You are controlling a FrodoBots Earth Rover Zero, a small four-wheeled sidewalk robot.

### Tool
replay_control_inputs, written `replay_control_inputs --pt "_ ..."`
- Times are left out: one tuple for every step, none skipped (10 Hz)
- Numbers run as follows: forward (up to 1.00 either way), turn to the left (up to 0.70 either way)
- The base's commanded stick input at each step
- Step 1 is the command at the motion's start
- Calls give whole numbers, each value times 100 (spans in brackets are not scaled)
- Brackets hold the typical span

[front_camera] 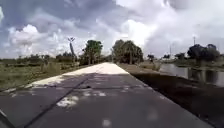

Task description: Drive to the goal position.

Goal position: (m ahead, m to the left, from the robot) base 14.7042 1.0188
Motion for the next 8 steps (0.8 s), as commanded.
replay_control_inputs --pt "85 0" --pt "85 0" --pt "85 0" --pt "85 14" --pt "85 27" --pt "85 33" --pt "85 11" --pt "85 1"
